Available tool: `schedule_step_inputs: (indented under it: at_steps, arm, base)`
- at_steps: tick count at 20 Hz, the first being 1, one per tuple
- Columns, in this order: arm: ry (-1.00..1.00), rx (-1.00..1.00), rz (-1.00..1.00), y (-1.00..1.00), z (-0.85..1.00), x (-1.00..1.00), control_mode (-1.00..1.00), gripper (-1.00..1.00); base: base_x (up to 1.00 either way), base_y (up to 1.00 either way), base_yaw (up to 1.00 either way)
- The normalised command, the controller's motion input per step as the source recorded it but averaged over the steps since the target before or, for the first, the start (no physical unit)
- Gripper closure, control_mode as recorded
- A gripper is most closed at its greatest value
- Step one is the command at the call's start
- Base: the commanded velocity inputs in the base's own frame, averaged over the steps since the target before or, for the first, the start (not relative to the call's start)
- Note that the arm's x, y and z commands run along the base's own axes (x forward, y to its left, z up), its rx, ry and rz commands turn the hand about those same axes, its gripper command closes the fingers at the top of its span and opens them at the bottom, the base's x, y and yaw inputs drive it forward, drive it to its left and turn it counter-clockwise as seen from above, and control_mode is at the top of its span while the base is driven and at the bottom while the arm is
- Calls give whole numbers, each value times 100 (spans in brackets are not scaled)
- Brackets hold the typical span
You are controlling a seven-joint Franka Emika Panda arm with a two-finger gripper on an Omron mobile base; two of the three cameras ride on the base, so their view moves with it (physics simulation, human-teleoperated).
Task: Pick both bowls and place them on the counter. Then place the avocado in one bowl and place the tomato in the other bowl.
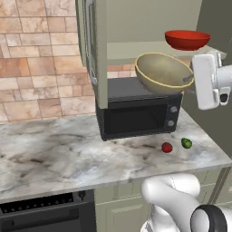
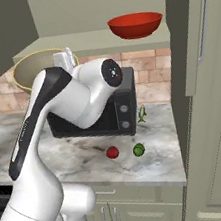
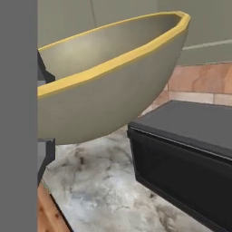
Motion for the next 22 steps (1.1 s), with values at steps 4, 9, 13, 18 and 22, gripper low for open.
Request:
schedule_step_inputs:
  at_steps: [4,9,13,18,22]
  arm:
    - [9,0,1,0,-58,-45,-100,100]
    - [16,1,1,7,-77,-20,-100,100]
    - [11,-2,9,23,-76,-14,-100,100]
    - [15,0,20,36,-76,-1,-100,100]
    - [5,0,28,40,-64,0,-100,100]
  base:
    - [0,0,0]
    - [0,0,0]
    - [0,0,0]
    - [0,0,0]
    - [0,0,0]
